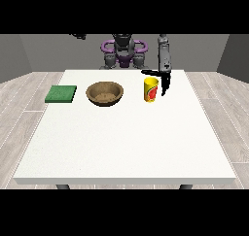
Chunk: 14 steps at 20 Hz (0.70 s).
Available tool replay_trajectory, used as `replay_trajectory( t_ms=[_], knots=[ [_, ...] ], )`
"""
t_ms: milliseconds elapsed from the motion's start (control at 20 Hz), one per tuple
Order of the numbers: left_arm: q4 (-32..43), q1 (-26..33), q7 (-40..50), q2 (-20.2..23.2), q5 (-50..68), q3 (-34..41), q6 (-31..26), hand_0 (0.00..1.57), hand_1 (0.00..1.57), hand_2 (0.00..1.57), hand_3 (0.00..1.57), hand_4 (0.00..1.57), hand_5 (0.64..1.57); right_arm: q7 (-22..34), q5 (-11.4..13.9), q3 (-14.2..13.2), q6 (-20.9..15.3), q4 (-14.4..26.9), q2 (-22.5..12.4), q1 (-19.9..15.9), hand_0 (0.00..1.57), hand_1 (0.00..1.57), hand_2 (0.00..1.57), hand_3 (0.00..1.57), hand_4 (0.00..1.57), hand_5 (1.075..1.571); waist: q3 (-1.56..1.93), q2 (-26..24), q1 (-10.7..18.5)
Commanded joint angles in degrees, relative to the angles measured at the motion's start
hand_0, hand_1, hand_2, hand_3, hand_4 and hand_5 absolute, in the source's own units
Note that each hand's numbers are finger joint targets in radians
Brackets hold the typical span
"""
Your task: Pick the cup and pour the ball into the bowl, then pick the bowl and place it on the pad
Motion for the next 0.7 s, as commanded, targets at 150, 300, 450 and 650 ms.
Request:
replay_trajectory(
  t_ms=[150, 300, 450, 650],
  knots=[
    [10.32, -4.64, -4.78, 3.22, 0.88, 3.42, 0.44, 0.00, 0.00, 0.00, 0.00, 0.00, 1.431, -0.37, -3.63, -1.65, 4.14, -6.72, -1.66, 3.34, 0.00, 0.00, 0.00, 0.00, 0.00, 1.567, -0.03, 2.43, -4.29],
    [13.11, -4.21, -8.04, 2.58, 0.14, 3.19, 1.42, 0.00, 0.00, 0.00, 0.00, 0.00, 1.418, -0.69, -3.09, -1.28, 4.70, -9.32, -1.38, 7.55, 0.00, 0.00, 0.00, 0.00, 0.00, 1.567, -0.02, 2.09, -5.03],
    [14.78, -5.44, -12.16, 4.53, -1.32, 3.05, 2.01, 1.12, 1.12, 1.57, 1.50, 0.48, 1.536, 0.87, -6.32, -6.85, 5.47, -9.96, -4.59, 2.68, 0.00, 0.00, 0.00, 0.00, 0.00, 1.564, -0.03, 6.00, -4.99],
    [14.78, -3.24, -15.86, 6.27, -6.43, 2.03, 12.28, 1.32, 1.32, 1.57, 1.57, 1.02, 1.487, 0.94, -8.87, -8.29, 6.44, -10.27, -4.93, 3.76, 0.00, 0.00, 0.00, 0.00, 0.00, 1.560, -0.02, 5.80, -6.25]
  ],
)
